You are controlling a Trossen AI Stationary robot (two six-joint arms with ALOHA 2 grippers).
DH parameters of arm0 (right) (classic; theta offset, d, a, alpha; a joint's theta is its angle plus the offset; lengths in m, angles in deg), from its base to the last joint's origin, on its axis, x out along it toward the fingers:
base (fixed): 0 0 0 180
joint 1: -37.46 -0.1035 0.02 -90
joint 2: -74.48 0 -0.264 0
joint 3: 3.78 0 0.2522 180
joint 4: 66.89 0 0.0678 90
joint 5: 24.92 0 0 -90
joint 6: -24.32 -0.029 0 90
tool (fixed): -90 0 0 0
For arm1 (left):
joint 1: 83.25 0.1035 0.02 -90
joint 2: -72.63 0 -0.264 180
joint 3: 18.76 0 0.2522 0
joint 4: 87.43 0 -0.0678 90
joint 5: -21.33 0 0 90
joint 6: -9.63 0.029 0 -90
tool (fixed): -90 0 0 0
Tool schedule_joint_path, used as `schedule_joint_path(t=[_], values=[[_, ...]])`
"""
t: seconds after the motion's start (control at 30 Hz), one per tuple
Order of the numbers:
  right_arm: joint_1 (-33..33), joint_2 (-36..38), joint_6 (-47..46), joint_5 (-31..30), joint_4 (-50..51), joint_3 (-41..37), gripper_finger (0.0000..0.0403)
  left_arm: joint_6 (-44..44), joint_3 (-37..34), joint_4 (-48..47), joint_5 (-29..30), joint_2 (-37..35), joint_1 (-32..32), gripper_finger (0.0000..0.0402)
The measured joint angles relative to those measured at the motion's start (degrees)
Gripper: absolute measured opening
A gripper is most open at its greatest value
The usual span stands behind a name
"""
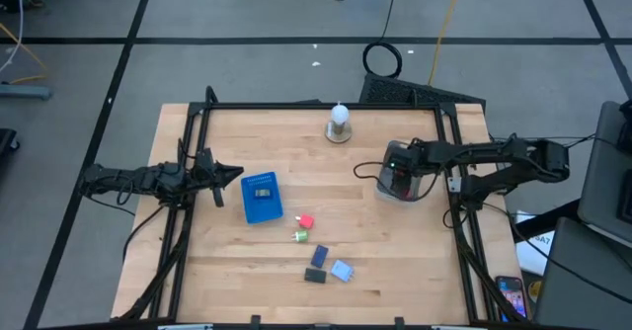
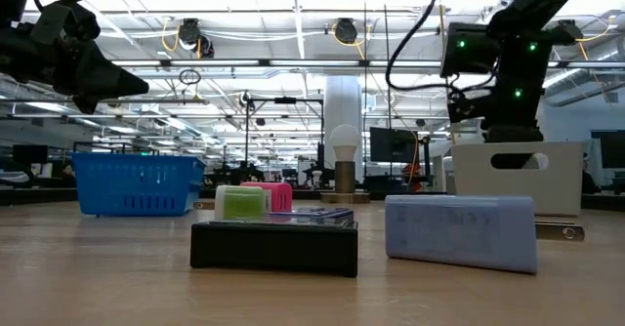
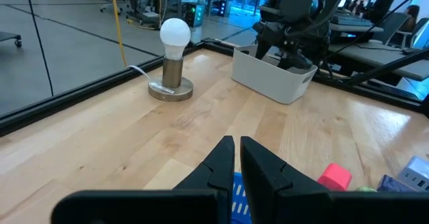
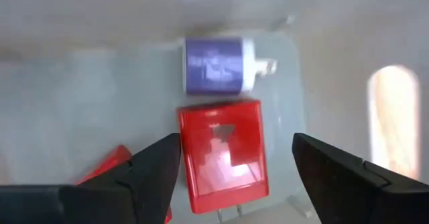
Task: Pick & Place Office items
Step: Put the dark blue digital clock into the blue bin
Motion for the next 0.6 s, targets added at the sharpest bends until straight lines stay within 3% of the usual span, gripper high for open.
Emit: schedule_joint_path(t=[0.27,0.6], values=[[-3.2,13.8,0.5,4.4,-4.2,0.2,0.0251,0.8,0.0,0.0,0.0,0.0,0.0,0.0026],[-17.6,35.1,5.0,6.0,-27.2,-1.4,0.0151,1.6,0.0,0.0,0.0,0.0,0.0,0.0026]])
